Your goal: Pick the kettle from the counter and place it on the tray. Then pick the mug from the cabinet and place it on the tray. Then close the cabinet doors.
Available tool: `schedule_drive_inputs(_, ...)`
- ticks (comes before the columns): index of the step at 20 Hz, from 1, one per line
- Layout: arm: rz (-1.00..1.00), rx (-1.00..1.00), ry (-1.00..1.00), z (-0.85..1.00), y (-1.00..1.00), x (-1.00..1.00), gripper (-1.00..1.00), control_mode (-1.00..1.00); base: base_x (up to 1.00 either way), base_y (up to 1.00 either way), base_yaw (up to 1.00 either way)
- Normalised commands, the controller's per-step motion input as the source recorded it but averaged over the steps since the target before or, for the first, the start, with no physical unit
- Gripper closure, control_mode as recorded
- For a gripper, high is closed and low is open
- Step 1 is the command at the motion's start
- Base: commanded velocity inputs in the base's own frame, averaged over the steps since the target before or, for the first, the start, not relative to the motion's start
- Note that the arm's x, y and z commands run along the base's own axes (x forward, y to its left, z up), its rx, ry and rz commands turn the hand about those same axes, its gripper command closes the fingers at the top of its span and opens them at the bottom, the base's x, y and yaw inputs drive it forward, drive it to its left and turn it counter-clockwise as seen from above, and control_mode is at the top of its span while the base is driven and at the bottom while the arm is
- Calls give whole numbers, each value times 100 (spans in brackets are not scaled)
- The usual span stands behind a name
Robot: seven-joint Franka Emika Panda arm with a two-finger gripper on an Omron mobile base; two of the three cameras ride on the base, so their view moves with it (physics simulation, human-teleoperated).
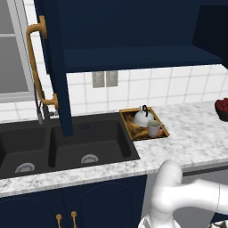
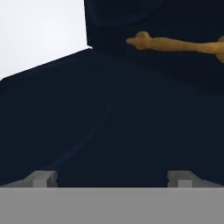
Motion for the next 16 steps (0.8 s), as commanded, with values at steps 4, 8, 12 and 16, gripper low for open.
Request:
schedule_drive_inputs(4, -14, -7, 20, 51, 38, -15, -100, -100, 0, 0, 0)
schedule_drive_inputs(8, -16, -10, 27, 45, 42, -11, -100, -100, 0, 0, 0)
schedule_drive_inputs(12, -14, -14, 34, 21, 63, 0, -100, -100, 0, 0, 0)
schedule_drive_inputs(16, -5, -11, 33, 5, 77, 0, -100, -100, 0, 0, 0)
